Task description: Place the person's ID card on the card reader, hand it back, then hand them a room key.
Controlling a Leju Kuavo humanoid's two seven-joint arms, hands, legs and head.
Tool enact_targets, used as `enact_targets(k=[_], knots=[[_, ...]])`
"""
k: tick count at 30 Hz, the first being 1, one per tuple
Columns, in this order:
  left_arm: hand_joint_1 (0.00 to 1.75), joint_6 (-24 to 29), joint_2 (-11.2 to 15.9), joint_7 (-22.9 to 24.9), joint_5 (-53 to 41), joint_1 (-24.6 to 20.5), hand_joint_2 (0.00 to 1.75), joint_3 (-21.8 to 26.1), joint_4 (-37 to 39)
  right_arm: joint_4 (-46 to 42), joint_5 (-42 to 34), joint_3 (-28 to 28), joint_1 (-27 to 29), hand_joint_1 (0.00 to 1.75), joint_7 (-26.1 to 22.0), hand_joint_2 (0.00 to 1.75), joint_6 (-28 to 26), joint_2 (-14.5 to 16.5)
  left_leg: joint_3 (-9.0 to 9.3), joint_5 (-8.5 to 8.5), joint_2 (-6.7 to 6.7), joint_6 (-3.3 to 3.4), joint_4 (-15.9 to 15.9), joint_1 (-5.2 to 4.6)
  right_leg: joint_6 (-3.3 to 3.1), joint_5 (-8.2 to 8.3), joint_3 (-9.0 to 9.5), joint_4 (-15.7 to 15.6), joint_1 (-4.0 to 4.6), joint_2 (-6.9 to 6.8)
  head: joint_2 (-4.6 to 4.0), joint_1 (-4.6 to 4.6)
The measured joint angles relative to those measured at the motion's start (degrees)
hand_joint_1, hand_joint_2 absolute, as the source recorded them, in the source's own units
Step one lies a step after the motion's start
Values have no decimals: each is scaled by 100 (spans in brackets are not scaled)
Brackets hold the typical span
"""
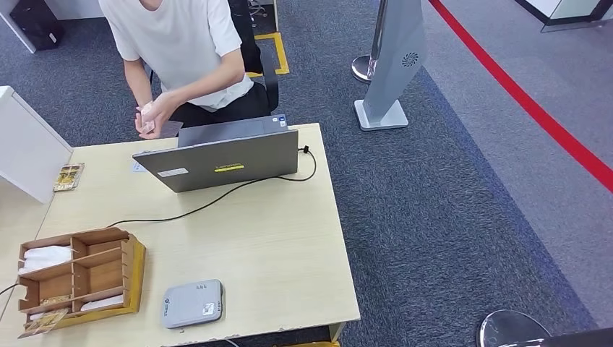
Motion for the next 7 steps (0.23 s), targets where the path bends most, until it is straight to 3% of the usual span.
enact_targets(k=[3, 7], knots=[[0, 144, -149, 90, -257, -40, 175, 160, 762, -56, 37, 3, -23, 0, 24, 0, 15, 0, 0, 0, -4, 2, 0, -1, 1, 0, 4, 0, -2, -6, 0, -4], [0, 228, -269, -188, -1045, -41, 175, 149, 1641, -115, 53, 4, -44, 0, -2, 175, -36, 9, 4, 0, -5, 3, 0, -3, 1, 0, 6, 0, -2, -7, 0, -1]])
